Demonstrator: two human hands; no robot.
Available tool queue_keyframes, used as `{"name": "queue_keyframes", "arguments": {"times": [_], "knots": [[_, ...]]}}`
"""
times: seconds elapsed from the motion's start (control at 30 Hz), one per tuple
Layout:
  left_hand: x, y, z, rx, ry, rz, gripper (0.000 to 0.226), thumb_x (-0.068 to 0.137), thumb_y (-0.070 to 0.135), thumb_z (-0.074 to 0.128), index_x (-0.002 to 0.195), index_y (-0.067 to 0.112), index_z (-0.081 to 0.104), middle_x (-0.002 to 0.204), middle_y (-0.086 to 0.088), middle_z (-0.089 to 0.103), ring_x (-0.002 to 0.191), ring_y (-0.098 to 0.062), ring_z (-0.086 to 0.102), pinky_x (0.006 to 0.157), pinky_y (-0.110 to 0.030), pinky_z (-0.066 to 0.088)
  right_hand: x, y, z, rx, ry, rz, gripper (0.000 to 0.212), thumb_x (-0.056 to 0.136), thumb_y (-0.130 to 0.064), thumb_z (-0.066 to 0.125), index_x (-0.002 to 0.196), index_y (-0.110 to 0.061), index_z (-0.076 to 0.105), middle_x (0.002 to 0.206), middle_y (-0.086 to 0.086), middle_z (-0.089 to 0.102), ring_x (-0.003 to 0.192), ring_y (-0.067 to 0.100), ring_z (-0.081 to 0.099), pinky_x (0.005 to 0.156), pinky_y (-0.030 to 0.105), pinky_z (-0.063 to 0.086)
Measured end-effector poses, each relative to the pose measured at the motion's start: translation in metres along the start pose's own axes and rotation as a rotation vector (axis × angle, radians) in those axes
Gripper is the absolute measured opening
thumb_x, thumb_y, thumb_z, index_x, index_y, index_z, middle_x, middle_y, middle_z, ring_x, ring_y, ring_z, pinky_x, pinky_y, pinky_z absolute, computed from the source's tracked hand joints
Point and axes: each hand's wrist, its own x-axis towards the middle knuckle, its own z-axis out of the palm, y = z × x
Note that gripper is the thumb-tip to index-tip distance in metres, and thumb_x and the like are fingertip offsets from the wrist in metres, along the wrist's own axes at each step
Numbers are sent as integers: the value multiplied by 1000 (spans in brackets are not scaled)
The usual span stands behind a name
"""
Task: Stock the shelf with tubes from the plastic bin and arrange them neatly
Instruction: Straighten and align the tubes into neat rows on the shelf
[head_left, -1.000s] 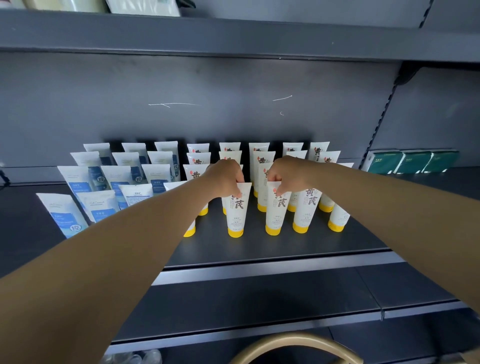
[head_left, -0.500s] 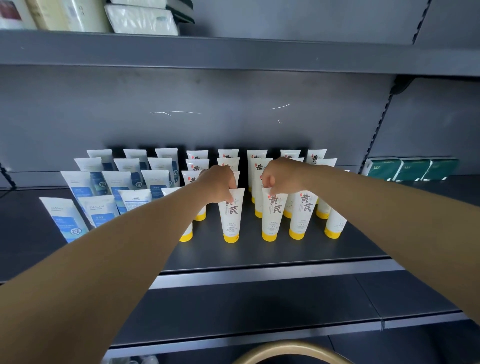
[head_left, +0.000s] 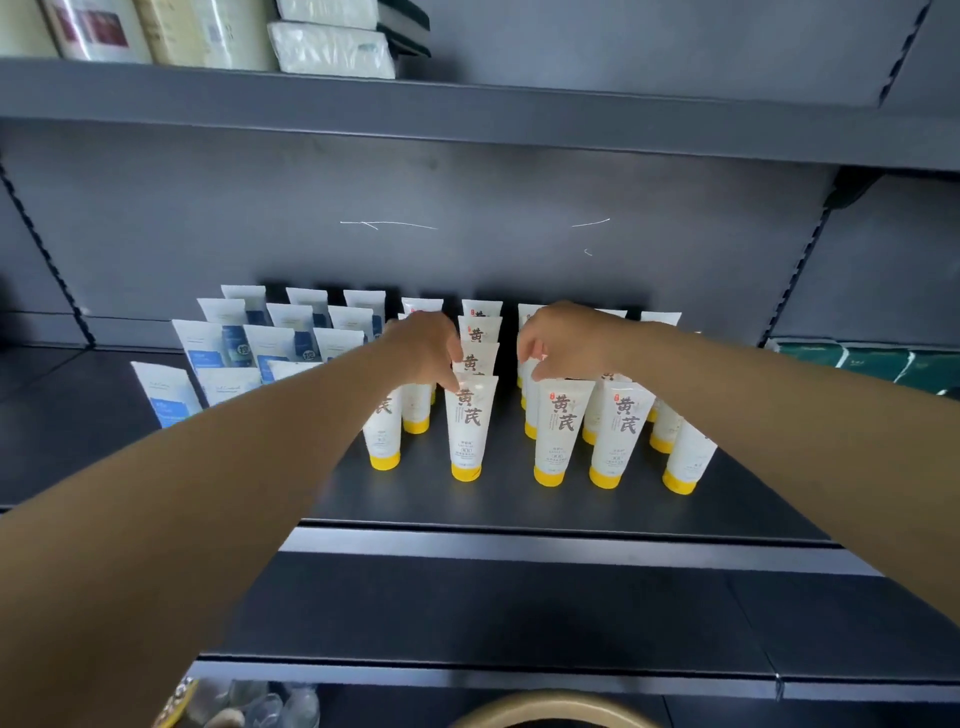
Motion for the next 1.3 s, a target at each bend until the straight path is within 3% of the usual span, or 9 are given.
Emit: {"name": "queue_keyframes", "arguments": {"times": [0.17,0.3,0.57,0.73,0.9,1.07,1.3], "knots": [[-16,-48,-17,-57,42,-56,40,74,26,77,111,15,66,114,-1,67,110,-21,58,99,-38,45,14,-39,1,54,48,-55,31,85,-16,65,116,-13,63,118,3,61,109,18,56,89,25,45],[-27,-100,-28,-17,60,-47,46,74,27,77,116,14,64,118,-3,64,112,-23,56,99,-37,45,34,-84,-2,80,60,-69,33,86,-14,64,119,-12,62,119,3,61,111,18,56,91,28,45],[-30,-182,-22,16,-20,73,44,76,26,75,117,14,65,117,-1,66,108,-22,59,96,-37,47,74,-148,15,98,25,60,35,88,-16,63,123,-15,58,121,3,58,110,19,55,93,30,46],[-19,-195,-18,-40,-32,151,35,78,26,73,110,14,69,110,-2,68,101,-23,61,93,-37,49,87,-159,21,54,-4,163,35,89,-20,62,124,-18,56,123,1,57,110,19,53,92,30,44],[-8,-188,-17,-46,-33,246,27,80,24,69,104,12,71,102,-5,69,98,-24,62,86,-32,50,92,-161,23,18,-12,234,30,90,-20,61,120,-16,59,121,2,56,108,20,53,81,25,38],[-5,-183,-9,-50,-39,310,30,81,22,69,107,6,71,100,-9,71,89,-24,64,77,-32,51,95,-164,28,9,-5,254,25,90,-15,61,114,-13,63,118,3,58,106,21,54,81,27,41],[-4,-181,-5,-55,-50,294,26,81,20,70,102,4,70,95,-12,69,74,-19,55,66,-26,41,102,-166,33,-11,1,274,23,89,-3,57,109,-11,66,106,7,63,89,19,54,71,26,38]]}}
